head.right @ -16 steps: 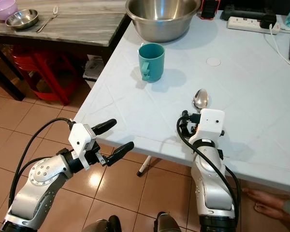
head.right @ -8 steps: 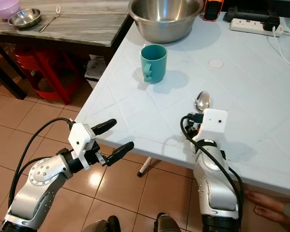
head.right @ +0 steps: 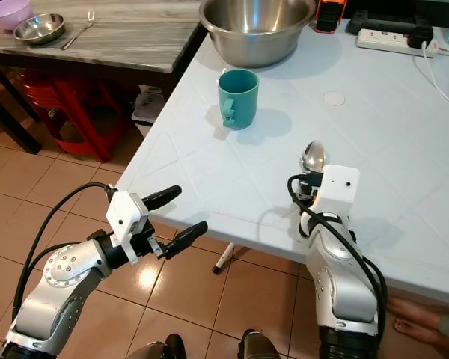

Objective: Setting the table

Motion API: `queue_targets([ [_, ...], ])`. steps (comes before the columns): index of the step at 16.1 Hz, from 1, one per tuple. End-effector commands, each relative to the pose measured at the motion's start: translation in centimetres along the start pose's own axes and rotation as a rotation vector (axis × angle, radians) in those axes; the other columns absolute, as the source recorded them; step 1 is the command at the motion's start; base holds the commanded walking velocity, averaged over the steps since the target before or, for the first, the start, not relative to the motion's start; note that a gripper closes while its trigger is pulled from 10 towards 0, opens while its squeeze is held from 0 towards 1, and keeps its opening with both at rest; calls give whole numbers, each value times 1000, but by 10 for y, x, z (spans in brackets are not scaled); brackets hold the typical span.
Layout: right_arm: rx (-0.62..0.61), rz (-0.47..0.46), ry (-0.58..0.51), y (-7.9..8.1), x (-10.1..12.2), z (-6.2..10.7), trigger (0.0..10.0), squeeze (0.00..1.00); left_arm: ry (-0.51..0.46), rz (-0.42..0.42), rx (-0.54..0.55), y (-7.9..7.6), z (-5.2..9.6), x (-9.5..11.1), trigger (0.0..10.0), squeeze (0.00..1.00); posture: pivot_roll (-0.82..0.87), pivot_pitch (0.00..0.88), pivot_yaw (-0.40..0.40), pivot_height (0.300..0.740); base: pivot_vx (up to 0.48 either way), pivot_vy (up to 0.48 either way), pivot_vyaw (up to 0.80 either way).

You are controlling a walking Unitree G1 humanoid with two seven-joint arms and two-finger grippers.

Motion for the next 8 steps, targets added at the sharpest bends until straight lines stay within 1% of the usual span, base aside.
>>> queue_targets([
  [1,39,-16,184,6,-39,4,0,0,12,-16,-20,-1,2,1,10000,0,-178,239,88,740,0,0,0],
  [3,62,-9,217,8,-45,5,0,0,14,-20,-27,-1,2,1,10000,0,-177,239,91,740,0,0,0],
  [8,62,-3,251,5,-52,6,0,0,19,-24,-32,-2,2,0,10000,0,-174,241,93,740,0,0,0],
])
Point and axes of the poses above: a point about 5 cm out from each wrist's last joint towards the gripper, its own z axis pointing back from the gripper into the wrist, its own x axis along the axis of the wrist's last joint, y = z × x, the point moved 2 cm from there along -z, pointing out of the wrist towards the gripper, and after that the axes turned 2 degrees about z, right-handed, at the moved point
